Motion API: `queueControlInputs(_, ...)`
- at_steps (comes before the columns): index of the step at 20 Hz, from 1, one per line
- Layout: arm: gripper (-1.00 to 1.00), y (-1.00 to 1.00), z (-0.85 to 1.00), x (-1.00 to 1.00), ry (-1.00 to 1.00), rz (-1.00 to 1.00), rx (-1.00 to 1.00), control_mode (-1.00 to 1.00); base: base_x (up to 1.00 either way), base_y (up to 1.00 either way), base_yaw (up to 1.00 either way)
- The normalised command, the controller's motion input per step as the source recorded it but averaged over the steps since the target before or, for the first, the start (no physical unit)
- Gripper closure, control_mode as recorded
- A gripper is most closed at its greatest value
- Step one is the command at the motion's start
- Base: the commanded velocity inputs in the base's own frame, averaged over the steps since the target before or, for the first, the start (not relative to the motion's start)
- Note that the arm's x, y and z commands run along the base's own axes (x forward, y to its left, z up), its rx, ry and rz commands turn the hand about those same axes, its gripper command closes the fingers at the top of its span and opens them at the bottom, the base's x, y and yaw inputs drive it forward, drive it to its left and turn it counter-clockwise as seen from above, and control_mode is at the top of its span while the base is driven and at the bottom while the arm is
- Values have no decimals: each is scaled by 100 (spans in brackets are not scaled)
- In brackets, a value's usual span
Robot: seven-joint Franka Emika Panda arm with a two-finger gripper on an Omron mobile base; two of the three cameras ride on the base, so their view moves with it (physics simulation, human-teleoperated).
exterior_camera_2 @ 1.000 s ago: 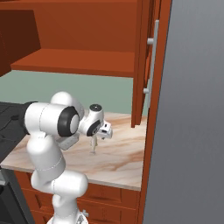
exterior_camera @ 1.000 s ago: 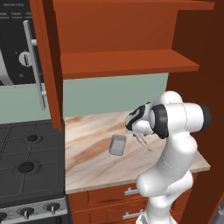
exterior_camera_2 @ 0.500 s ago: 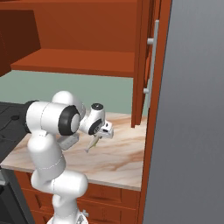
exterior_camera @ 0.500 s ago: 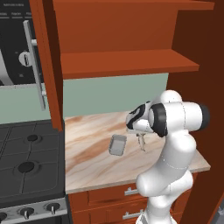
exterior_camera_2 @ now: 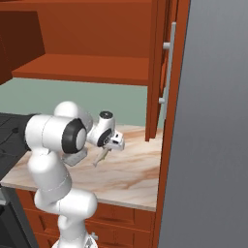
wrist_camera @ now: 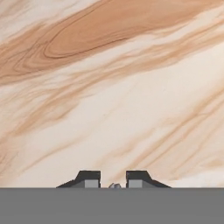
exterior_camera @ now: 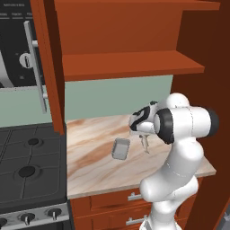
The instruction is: Retrieve the tupperware from the cabinet, then place the raw meat into the tupperware to avoid contamination.
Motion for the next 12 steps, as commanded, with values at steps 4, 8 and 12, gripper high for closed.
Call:
queueControlInputs(4,100,0,48,-3,0,0,0,-100,0,0,0)
queueControlInputs(8,100,1,47,0,5,0,0,-100,0,0,0)
queueControlInputs(12,100,7,40,-1,9,0,1,-100,0,0,0)
